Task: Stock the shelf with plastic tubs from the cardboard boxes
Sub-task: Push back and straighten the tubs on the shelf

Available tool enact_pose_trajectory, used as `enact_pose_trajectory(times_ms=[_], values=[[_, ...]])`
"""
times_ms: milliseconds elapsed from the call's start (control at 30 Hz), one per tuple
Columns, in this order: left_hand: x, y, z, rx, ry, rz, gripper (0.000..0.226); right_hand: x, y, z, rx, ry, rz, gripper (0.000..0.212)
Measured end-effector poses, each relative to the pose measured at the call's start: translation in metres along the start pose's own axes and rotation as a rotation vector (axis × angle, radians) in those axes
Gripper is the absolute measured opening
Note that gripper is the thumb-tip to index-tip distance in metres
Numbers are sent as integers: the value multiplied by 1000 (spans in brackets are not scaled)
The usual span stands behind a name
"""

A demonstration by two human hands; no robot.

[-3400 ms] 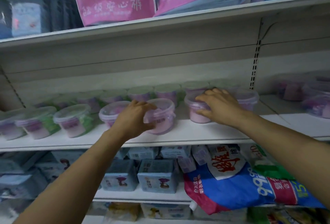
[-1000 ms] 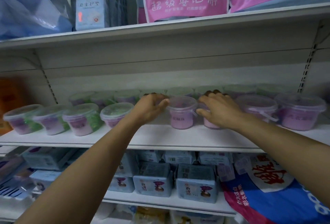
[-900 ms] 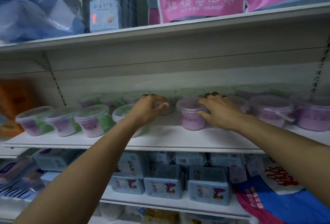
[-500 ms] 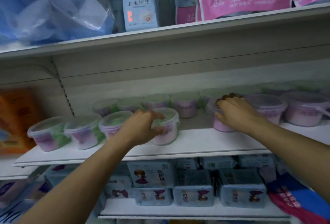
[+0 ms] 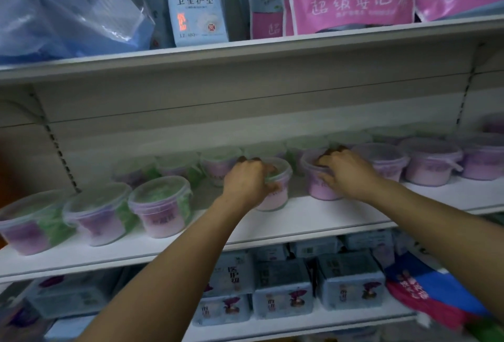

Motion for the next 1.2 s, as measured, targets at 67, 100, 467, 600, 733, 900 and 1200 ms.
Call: enact_pose_trajectory(times_ms=[67,100,467,600,733,900,1200], values=[[-10,3,-5,10,-5,4,52,0,2,0,-20,-8,0,35],[-13,5,-8,12,-12,11,56,1,2,1,-26,-13,3,36],[-2,6,8,418,-79,113,41,-2,3,2,-37,-91,24,38],[25,-2,21,402,65,114,36,3,-15,4,-93,-29,51,37],[59,-13,34,244,149,66,35,10,-50,2,-173,-27,221,47],[110,-66,58,-130,147,145,47,5,-81,0,-119,-19,241,43],[132,-119,60,-205,-18,242,34,1,-100,-6,-68,52,147,35]])
Point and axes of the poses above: each hand's wrist, its own x-axis away from the middle knuckle, its own z-axis out of the back of the hand, y = z × x, the point moved 6 cm from there along -x, towards the middle knuckle, and after that the axes turned 12 degrees about -z, right-handed, at the moved point
